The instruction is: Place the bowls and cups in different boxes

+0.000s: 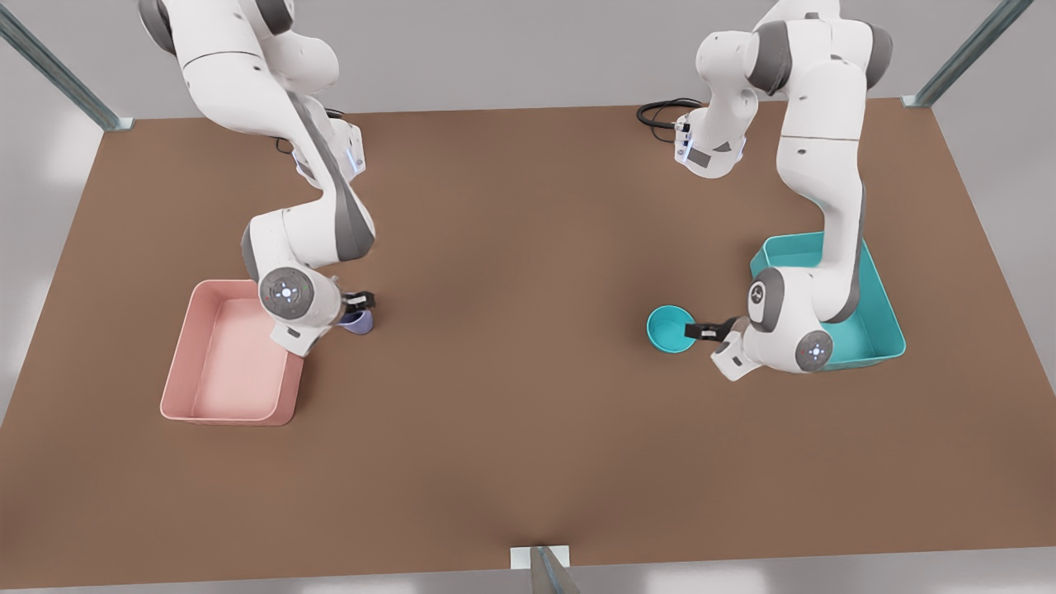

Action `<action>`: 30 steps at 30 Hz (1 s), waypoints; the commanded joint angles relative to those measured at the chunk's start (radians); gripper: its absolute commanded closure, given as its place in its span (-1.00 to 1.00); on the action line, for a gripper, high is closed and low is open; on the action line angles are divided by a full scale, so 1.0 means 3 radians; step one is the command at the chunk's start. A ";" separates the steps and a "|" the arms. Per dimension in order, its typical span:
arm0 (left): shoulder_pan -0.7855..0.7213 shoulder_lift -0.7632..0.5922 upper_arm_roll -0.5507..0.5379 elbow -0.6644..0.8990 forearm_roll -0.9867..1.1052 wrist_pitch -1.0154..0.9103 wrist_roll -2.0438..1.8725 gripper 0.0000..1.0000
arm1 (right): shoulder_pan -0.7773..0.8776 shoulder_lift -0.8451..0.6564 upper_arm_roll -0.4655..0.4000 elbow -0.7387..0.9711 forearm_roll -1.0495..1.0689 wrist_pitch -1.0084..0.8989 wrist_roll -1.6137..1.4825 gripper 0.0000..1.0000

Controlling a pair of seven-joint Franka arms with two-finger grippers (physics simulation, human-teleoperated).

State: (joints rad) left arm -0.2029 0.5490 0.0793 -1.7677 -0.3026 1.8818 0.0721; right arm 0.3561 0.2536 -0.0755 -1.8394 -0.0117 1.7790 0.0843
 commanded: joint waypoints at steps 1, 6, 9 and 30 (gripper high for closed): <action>0.0017 -0.0005 0.0001 -0.0075 -0.0060 0.0487 0.0624 -1.00 | -0.0021 -0.0083 -0.0060 -0.0234 0.0054 0.0906 0.0169 -1.00; -0.0019 0.0041 -0.0004 -0.0162 -0.0091 0.0574 0.0619 -1.00 | -0.0016 -0.0181 -0.0254 -0.0818 0.0177 0.1479 -0.0158 -1.00; -0.0024 0.0113 -0.0004 -0.0167 -0.0177 0.0574 0.0619 -1.00 | -0.0001 -0.0181 -0.0254 -0.0950 0.0208 0.1530 -0.0158 -1.00; 0.0303 -0.0997 0.0554 -0.0111 0.0952 -0.0464 0.0025 0.57 | -0.0093 -0.0114 -0.0254 -0.1656 0.0213 0.1919 -0.0163 -1.00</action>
State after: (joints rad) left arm -0.1233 0.2788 0.2280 -1.8017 -0.1428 1.8716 0.1792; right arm 0.3290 0.2164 -0.1523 -2.3363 0.0492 2.3370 0.0495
